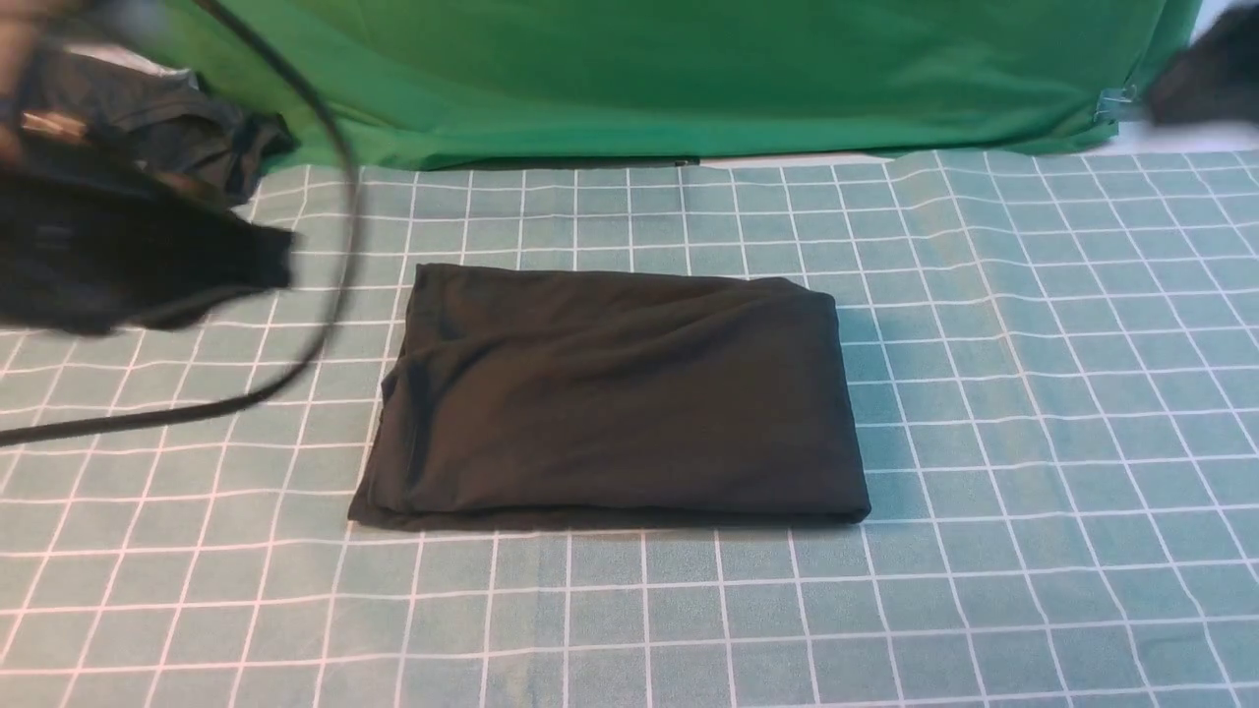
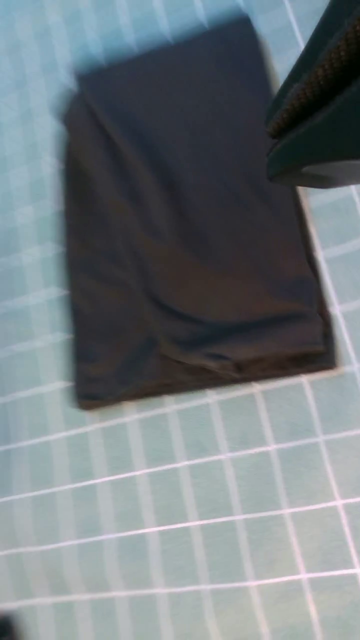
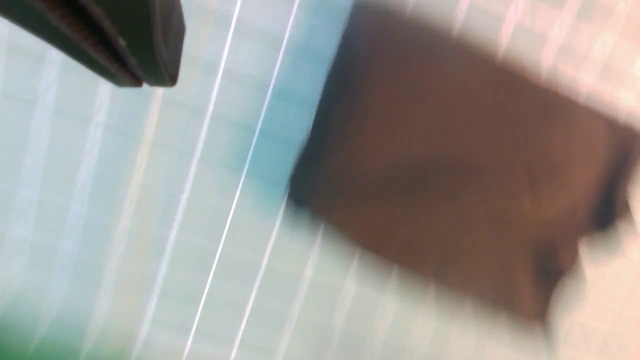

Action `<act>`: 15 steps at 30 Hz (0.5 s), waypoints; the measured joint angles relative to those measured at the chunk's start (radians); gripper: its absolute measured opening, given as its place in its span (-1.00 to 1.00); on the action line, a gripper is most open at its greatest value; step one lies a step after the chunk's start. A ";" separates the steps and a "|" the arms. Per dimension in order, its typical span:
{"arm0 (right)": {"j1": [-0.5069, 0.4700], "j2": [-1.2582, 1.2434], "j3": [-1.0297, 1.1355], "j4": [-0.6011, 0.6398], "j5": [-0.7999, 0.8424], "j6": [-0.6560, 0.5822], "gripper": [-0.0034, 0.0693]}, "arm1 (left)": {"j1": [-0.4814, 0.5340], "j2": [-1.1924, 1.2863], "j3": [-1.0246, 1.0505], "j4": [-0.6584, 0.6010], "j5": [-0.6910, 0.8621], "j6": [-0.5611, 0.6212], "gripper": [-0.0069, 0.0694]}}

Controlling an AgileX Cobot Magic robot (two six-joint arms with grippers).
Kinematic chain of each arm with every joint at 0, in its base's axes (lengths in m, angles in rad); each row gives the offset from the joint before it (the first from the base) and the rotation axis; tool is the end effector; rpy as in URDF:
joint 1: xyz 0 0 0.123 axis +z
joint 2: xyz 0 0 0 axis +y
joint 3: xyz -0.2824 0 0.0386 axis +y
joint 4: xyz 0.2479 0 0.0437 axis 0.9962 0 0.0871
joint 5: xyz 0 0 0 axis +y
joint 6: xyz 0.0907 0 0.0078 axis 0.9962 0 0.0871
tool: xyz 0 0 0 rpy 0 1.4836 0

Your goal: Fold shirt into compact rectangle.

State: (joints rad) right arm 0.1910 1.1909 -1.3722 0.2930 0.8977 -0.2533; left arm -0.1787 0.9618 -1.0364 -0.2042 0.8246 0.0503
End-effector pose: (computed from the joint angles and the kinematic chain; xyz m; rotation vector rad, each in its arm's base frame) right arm 0.2315 0.0657 0.4365 -0.4090 2.1395 0.3184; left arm 0.1802 -0.0463 0.3840 0.1822 2.2253 -0.3130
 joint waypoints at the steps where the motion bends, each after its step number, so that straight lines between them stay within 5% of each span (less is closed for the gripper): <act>1: 0.000 -0.091 0.023 -0.001 -0.071 -0.012 -0.85 | 0.000 -0.074 0.003 -0.009 0.001 -0.008 -0.80; 7: 0.000 -0.388 0.186 -0.003 -0.338 -0.019 -0.85 | 0.000 -0.314 0.049 -0.032 -0.004 -0.024 -0.80; 15: 0.000 -0.815 0.673 -0.006 -0.789 -0.067 -0.83 | 0.000 -0.649 0.246 -0.037 -0.008 -0.056 -0.80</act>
State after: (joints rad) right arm 0.1910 0.3756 -0.6997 0.2871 0.1092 -0.3200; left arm -0.1787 0.3126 -0.7907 -0.2409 0.8166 -0.0058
